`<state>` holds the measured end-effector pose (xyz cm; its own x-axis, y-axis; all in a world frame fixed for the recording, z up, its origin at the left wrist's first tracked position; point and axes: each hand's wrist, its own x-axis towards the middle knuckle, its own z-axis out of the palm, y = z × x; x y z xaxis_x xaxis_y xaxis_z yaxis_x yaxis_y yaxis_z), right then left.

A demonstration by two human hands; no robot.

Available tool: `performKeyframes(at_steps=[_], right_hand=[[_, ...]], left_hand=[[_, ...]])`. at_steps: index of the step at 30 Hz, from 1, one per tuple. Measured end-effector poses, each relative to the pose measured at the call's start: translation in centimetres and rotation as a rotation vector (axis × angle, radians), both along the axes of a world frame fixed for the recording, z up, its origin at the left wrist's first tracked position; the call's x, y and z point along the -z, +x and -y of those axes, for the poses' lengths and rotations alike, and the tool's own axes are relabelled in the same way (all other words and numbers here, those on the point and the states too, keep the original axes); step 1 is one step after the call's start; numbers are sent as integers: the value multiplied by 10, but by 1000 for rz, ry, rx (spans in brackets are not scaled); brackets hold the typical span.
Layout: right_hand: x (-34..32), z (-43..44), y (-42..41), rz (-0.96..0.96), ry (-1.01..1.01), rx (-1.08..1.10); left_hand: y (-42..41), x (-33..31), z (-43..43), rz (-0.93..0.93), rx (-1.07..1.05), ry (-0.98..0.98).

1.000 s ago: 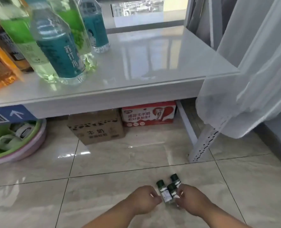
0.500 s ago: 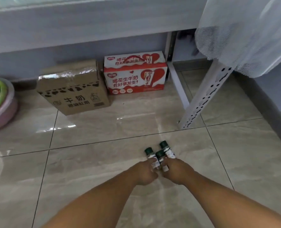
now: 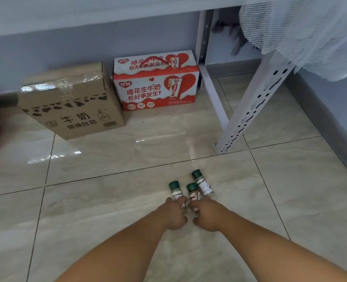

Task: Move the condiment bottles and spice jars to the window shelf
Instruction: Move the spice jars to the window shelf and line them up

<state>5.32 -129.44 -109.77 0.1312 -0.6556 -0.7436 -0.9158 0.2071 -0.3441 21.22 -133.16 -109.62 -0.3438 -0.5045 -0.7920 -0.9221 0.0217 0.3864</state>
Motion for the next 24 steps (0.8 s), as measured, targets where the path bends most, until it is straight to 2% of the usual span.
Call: performKeyframes(at_steps=[3, 8, 12, 17, 20, 24], right_hand=[[-3, 3, 1, 34, -115, 124], [-17, 16, 7, 157, -241, 433], [-28, 32, 8, 250, -247, 645], [-52, 55, 5, 407, -196, 724], [-80, 65, 2, 432, -243, 651], [-134, 63, 7, 539, -335, 643]], left_hand=[[4, 4, 1, -80, -125, -123], [3, -14, 15, -242, -459, -321], [0, -27, 19, -344, -667, -302], [6, -50, 32, -523, -893, -127], [10, -87, 41, -606, -855, -25], [18, -141, 49, -667, -717, -3]])
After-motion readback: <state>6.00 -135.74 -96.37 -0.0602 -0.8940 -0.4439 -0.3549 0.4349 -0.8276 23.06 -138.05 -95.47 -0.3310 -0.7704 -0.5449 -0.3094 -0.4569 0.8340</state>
